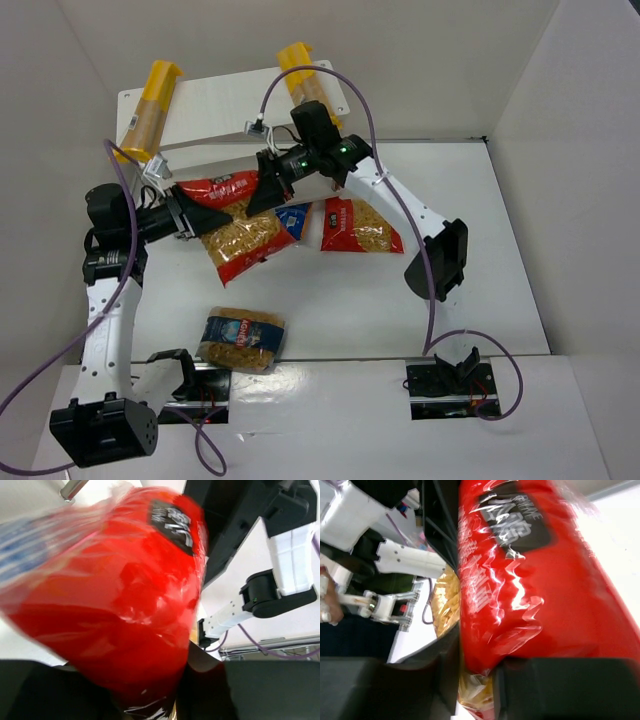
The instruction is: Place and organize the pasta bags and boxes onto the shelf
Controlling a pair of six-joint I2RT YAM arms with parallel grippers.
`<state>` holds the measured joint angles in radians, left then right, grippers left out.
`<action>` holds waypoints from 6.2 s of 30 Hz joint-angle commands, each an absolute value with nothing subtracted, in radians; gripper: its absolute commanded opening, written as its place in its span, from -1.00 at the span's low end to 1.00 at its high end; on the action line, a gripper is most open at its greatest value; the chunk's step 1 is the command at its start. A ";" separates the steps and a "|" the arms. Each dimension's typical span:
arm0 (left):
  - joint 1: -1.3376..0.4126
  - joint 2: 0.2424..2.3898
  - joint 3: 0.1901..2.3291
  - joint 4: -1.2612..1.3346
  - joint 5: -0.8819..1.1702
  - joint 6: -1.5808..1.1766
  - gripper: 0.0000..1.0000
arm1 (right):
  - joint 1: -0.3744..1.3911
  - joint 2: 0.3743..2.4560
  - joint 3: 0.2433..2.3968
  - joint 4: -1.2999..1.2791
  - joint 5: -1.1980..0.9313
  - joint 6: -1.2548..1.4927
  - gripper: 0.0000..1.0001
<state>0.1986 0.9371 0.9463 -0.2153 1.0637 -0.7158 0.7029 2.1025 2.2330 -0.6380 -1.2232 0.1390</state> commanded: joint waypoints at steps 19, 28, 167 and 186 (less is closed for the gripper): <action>0.184 0.980 1.049 -0.077 1.224 -0.822 -1.00 | 0.765 2.000 2.249 -0.713 -0.953 -0.028 1.00; 0.184 0.960 1.020 -0.077 1.242 -0.841 -1.00 | 0.765 1.908 2.123 -0.723 -0.735 -0.060 1.00; 0.055 1.017 0.976 -0.189 0.161 0.834 -1.00 | -0.012 1.210 1.241 -0.746 -0.575 -0.236 1.00; 0.006 1.140 1.039 -0.092 0.072 0.799 -1.00 | -0.012 1.183 1.223 -0.736 -0.575 -0.245 1.00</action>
